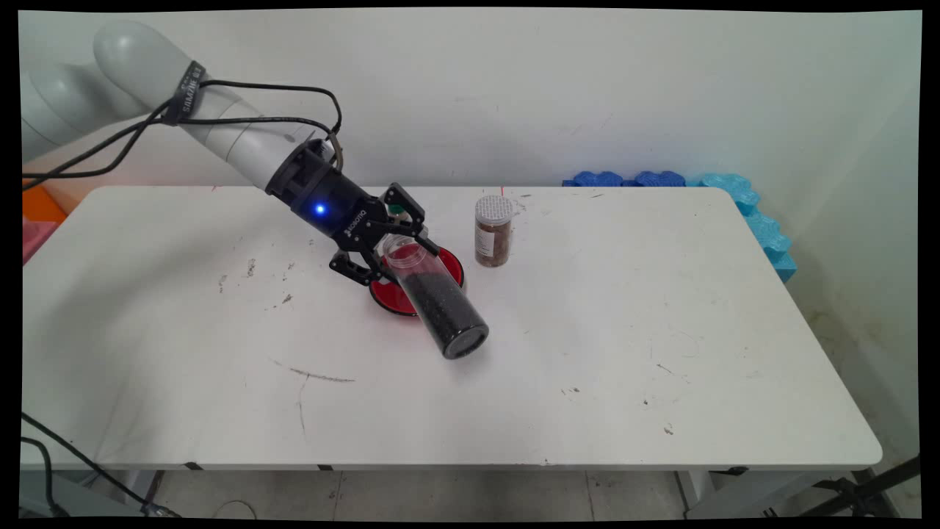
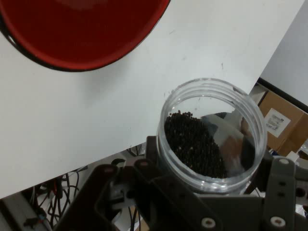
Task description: Pour the black seasoning powder in the red bowl
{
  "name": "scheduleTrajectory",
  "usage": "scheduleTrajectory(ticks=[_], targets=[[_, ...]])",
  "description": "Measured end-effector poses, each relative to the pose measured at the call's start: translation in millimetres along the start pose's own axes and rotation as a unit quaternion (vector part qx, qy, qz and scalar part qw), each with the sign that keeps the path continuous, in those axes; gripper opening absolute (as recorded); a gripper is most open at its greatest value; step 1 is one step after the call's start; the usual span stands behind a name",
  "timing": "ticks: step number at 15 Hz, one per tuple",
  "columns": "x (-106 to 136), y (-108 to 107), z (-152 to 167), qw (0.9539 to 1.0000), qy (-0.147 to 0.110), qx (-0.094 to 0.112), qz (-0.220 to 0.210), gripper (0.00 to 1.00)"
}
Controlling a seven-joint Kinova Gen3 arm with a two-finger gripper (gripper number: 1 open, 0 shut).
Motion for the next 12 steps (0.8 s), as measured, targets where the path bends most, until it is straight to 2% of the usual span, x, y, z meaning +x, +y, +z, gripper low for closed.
scheduleTrajectory(ticks=[5,12], targets=[[0.3,-3.0,-4.0,0.9999,0.007,-0.008,-0.005,0.0],[-2.7,-4.5,-8.2,0.9994,0.015,-0.031,0.007,0.0]])
